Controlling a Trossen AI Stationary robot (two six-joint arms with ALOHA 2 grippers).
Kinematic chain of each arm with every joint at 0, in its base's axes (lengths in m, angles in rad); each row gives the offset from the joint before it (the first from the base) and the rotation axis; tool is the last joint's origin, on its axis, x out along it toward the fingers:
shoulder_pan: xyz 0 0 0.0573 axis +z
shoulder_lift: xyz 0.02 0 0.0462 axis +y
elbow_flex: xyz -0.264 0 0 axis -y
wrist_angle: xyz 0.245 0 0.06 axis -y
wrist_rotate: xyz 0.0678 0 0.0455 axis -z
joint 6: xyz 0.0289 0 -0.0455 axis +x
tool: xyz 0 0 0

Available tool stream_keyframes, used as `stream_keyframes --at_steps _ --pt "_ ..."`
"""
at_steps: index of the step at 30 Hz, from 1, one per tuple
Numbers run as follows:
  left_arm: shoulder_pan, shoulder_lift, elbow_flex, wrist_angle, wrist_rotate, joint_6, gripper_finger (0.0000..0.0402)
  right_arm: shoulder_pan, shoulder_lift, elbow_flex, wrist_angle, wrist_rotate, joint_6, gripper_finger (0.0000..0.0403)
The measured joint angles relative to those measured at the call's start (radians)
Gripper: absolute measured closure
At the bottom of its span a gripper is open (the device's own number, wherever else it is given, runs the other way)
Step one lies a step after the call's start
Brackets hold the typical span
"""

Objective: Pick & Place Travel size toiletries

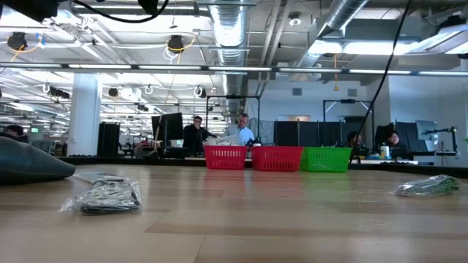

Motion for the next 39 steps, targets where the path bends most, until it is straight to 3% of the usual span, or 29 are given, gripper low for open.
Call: stream_keyframes --at_steps 7,11,17,21,24,30,39 --pt "0.000 0.000 0.000 -0.012 -0.002 -0.007 0.0162 -0.035 -0.111 0.000 -0.376 0.217 0.151 0.0361" --pt "0.000 0.000 0.000 -0.049 -0.002 -0.007 0.0170 -0.142 -0.175 0.000 -0.633 0.237 0.300 0.0361" --pt "0.001 0.000 0.000 -0.059 -0.002 -0.007 0.0179 -0.406 -0.244 0.000 -0.849 0.031 0.419 0.0361" --pt "0.000 0.000 0.000 -0.065 -0.001 -0.007 0.0182 -0.613 -0.244 0.000 -0.892 -0.201 0.429 0.0361" --pt "0.001 0.000 0.000 -0.067 -0.001 -0.007 0.0182 -0.767 -0.207 0.000 -0.924 -0.348 0.415 0.0361" --pt "0.000 0.000 0.000 -0.068 -0.001 -0.008 0.0182 -0.997 -0.071 0.000 -0.948 -0.522 0.411 0.0361" --pt "0.000 0.000 0.000 -0.076 0.002 -0.007 0.0182 -1.113 0.077 0.000 -1.054 -0.567 0.410 0.0360"
